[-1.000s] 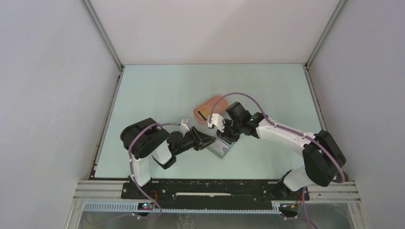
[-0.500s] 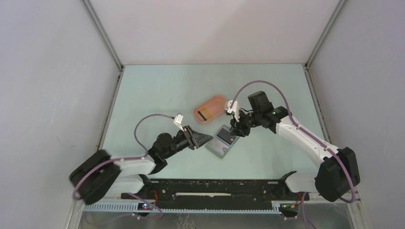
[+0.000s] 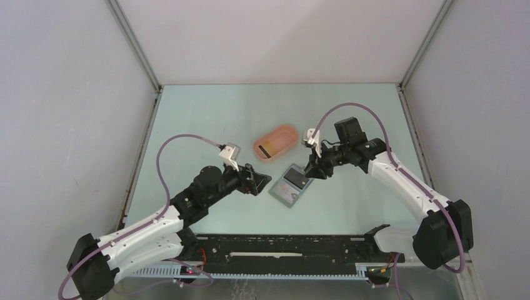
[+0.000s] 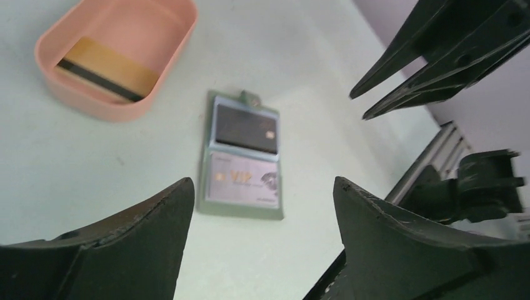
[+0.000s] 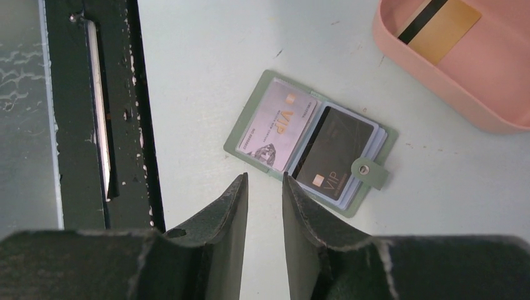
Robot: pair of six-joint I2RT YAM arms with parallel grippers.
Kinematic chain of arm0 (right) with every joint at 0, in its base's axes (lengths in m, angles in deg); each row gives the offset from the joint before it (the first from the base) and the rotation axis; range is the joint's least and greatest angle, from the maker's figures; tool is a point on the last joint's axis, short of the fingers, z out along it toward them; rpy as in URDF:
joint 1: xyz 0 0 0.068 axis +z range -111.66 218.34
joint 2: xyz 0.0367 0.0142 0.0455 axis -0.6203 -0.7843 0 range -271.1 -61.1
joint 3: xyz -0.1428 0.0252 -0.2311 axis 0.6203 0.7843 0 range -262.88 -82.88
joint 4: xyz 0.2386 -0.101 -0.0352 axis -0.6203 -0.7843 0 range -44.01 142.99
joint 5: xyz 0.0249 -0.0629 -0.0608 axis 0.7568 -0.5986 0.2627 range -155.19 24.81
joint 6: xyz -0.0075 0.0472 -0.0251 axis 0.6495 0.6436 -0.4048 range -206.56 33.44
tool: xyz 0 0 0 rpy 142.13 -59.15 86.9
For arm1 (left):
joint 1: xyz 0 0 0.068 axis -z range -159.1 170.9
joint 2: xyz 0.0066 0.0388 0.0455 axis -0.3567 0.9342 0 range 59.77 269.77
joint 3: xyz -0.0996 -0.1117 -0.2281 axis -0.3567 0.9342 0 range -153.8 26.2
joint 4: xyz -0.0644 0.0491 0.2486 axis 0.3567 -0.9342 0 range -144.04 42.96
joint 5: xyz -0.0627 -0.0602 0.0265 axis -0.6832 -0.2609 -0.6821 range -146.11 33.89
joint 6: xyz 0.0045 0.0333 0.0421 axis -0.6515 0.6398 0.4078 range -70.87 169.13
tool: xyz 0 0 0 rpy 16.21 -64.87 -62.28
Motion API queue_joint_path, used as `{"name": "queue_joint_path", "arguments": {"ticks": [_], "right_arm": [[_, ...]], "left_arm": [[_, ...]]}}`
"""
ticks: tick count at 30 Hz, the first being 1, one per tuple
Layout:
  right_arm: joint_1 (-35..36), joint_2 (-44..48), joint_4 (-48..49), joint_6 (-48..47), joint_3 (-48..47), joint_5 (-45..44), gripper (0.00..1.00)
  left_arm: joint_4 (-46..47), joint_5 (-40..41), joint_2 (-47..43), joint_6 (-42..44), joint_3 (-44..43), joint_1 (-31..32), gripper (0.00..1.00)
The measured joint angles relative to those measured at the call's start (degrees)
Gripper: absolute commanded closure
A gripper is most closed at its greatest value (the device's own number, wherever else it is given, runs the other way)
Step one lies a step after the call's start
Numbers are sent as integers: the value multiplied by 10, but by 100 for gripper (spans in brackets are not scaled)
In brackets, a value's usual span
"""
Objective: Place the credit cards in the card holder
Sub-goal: Insert the credit card into the card holder, then turn over the card slot in the card holder.
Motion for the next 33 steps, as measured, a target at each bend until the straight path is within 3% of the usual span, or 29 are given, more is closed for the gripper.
{"name": "queue_joint_path", "arguments": {"ticks": [6, 13, 20, 27, 33], "right_arm": [[0, -52, -14, -17, -3, -7, 65], [9, -114, -18, -10, -12, -45, 65], [13, -137, -16, 21, -23, -80, 63], [1, -184, -10, 86, -55, -64, 56], [-2, -251, -18, 121, -74, -64, 56]], "left_arm": [[-42, 10, 15, 6, 1, 0, 14], [-34, -17, 79, -29, 13, 0, 16], [-19, -14, 77, -55, 36, 0, 17], [73, -11, 51, -89, 73, 0, 18], [143, -11, 60, -116, 94, 0, 19]]}}
